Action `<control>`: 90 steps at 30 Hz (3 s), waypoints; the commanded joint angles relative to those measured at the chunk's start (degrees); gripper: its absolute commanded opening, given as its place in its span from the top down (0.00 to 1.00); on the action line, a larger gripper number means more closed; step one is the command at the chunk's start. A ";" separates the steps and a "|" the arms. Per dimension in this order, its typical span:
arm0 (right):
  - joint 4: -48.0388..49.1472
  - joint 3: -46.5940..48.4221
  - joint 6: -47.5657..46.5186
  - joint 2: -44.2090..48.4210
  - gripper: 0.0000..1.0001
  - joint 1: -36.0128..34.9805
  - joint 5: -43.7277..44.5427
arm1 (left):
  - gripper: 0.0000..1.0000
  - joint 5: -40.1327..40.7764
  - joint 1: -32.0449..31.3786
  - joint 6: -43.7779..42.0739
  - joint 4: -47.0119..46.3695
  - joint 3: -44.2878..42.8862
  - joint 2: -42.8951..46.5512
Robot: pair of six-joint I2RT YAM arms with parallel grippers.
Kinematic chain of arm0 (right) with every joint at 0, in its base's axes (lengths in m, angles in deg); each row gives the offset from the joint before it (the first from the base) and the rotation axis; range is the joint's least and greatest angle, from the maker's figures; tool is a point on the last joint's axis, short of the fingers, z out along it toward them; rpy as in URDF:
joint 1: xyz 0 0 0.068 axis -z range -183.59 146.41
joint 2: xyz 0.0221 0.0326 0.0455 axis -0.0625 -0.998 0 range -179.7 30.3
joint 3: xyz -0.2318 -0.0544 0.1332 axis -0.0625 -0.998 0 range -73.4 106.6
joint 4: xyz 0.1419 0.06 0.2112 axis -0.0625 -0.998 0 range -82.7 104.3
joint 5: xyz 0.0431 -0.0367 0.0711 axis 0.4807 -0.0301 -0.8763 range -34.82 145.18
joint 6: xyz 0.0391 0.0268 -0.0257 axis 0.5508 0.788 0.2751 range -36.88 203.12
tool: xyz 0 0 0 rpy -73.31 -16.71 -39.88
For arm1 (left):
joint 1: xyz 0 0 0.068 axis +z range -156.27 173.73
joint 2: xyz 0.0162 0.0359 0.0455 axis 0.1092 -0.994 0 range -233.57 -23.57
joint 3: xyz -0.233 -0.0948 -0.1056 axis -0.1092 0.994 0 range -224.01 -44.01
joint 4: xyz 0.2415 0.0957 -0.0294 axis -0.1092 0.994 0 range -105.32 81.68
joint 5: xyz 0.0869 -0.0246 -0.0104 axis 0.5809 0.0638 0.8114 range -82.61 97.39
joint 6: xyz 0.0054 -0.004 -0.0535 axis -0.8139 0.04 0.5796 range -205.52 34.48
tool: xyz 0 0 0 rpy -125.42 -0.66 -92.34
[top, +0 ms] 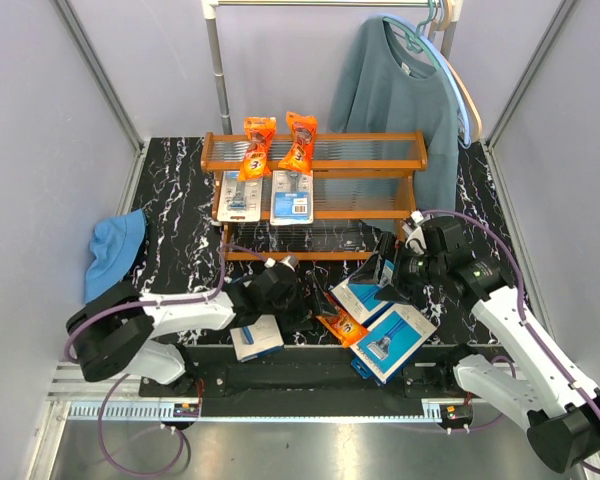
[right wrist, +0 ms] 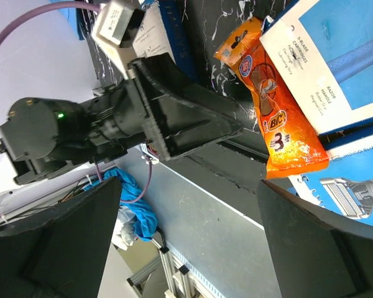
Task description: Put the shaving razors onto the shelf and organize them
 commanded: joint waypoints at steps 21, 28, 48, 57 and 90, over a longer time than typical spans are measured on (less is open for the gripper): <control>0.35 -2.78 0.56 2.00 0.00 0.15 1.54 | 0.81 -0.70 -1.36 5.79 -19.85 2.65 -14.60; 0.44 -4.45 0.91 3.23 0.00 0.23 1.80 | 1.00 0.61 -1.28 4.38 -17.48 2.74 -13.11; 1.76 -3.92 0.65 3.32 0.00 0.23 1.28 | 1.00 8.88 -1.28 -13.97 12.13 -10.35 6.31; 4.13 -4.10 0.74 4.11 0.00 0.23 -1.45 | 1.00 3.26 -1.28 -25.06 14.52 -15.98 8.34; 10.55 -10.08 1.18 8.68 0.48 0.23 -9.18 | 1.00 -16.44 2.68 -28.93 1.25 -20.91 6.76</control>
